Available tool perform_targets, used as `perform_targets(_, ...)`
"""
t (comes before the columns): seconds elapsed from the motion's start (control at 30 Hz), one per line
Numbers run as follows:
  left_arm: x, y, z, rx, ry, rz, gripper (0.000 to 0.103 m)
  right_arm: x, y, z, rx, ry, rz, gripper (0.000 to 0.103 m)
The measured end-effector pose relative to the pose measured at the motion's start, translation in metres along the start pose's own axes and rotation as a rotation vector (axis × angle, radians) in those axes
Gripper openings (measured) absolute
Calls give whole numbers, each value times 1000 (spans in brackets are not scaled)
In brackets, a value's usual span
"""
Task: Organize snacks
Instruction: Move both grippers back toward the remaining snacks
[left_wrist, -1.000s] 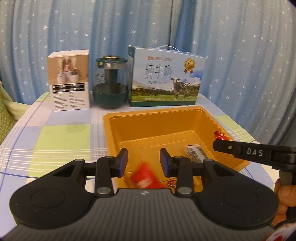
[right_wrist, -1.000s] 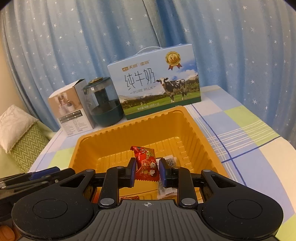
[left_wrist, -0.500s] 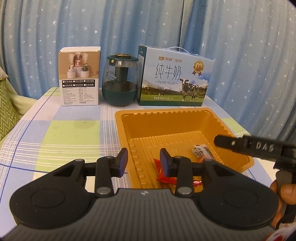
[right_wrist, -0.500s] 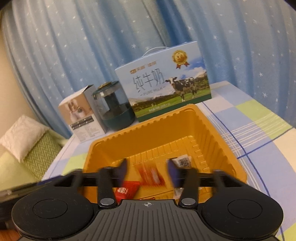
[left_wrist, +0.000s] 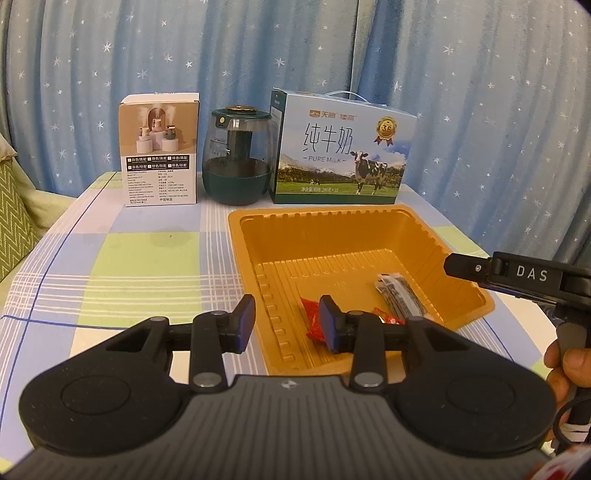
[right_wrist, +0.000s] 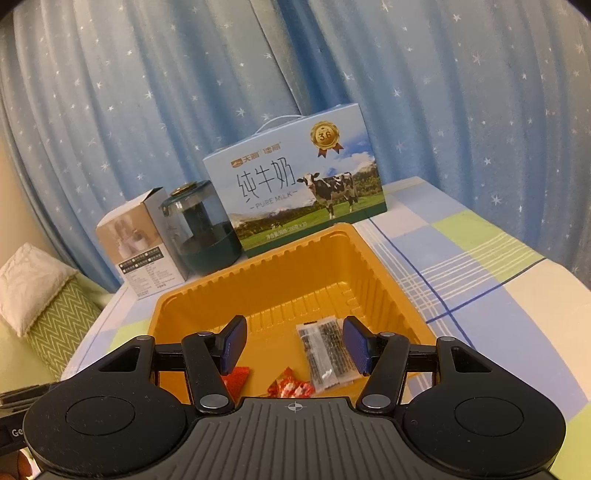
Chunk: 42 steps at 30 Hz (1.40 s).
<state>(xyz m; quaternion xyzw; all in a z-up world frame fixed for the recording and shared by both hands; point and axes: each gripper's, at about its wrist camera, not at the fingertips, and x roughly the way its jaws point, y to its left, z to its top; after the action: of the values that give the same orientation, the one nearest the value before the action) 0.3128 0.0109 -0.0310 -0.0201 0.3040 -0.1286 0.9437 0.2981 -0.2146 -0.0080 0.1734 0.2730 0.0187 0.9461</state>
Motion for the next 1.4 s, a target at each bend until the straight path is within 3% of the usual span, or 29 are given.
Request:
perform_targets(0.53, -76, 5, -54, -16, 1, 16, 35, -67, 11, -28, -79, 42, 46, 58)
perform_targets(0.9, -121, 10, -115, 10, 43, 33, 41, -109, 13, -81, -133, 132, 91, 58)
perform_targets(1.23, -132, 17, -143, 15, 91, 50, 44, -118, 22, -125, -230, 197, 125, 58)
perform_targets(1.4, -128, 17, -141, 38, 93, 57, 51, -113, 42, -137, -369, 221, 189, 58)
